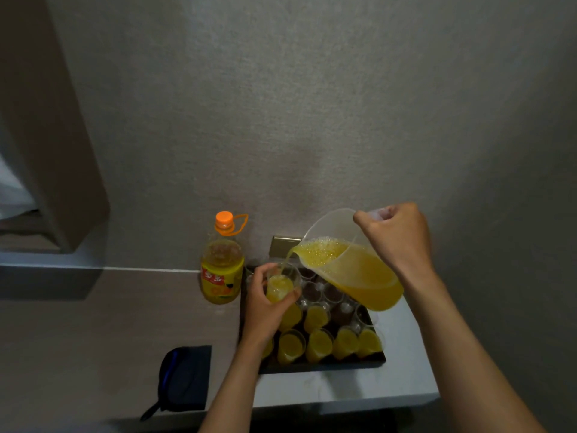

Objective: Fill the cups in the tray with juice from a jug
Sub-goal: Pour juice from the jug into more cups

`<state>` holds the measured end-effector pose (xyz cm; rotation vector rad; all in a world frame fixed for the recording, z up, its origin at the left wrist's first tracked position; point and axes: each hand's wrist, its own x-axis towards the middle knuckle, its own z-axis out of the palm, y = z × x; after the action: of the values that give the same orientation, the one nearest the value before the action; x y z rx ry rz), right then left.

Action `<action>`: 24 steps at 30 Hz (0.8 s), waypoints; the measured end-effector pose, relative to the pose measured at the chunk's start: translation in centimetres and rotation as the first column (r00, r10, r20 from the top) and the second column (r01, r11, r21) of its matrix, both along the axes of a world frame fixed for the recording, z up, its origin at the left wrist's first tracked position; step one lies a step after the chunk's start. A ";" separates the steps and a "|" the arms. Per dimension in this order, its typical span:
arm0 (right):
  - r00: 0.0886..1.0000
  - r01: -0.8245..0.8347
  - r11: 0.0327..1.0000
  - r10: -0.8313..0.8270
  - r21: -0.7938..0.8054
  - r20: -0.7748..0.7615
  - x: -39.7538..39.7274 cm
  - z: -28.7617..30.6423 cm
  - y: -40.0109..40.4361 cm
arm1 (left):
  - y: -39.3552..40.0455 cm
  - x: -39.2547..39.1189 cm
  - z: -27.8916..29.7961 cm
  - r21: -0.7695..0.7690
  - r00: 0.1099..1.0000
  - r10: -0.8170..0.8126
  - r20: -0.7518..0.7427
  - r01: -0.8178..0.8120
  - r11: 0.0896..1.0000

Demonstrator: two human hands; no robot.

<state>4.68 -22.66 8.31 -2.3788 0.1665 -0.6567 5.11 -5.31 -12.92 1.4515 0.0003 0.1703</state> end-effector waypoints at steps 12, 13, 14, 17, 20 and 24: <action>1.000 -0.010 1.000 0.010 -0.008 0.000 0.3 0.0 0.3 | 0.5 0.0 0.1 0.013 1.000 0.002 -0.012 -0.002 1.000; 1.000 -0.009 1.000 0.009 -0.008 -0.001 0.3 0.0 0.3 | 0.6 0.1 0.1 0.010 1.000 0.004 -0.015 -0.003 1.000; 1.000 -0.010 1.000 0.010 -0.006 -0.003 0.4 -0.1 0.3 | 0.6 0.1 0.1 0.008 1.000 0.005 -0.018 -0.005 1.000; 1.000 -0.015 1.000 0.015 -0.002 -0.001 0.6 -0.2 0.4 | 0.7 0.2 0.0 0.006 1.000 0.015 -0.018 -0.015 1.000; 1.000 -0.015 1.000 0.015 -0.017 -0.002 0.6 -0.3 0.5 | 0.7 0.3 0.0 0.008 1.000 0.018 -0.015 -0.017 1.000; 1.000 0.002 1.000 -0.002 -0.021 -0.008 0.6 -0.2 0.3 | 0.6 0.2 0.3 -0.002 1.000 0.019 0.000 -0.019 1.000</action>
<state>5.29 -22.33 8.08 -2.4021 0.1662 -0.6532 5.35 -4.73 -12.61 1.4494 0.0144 0.1854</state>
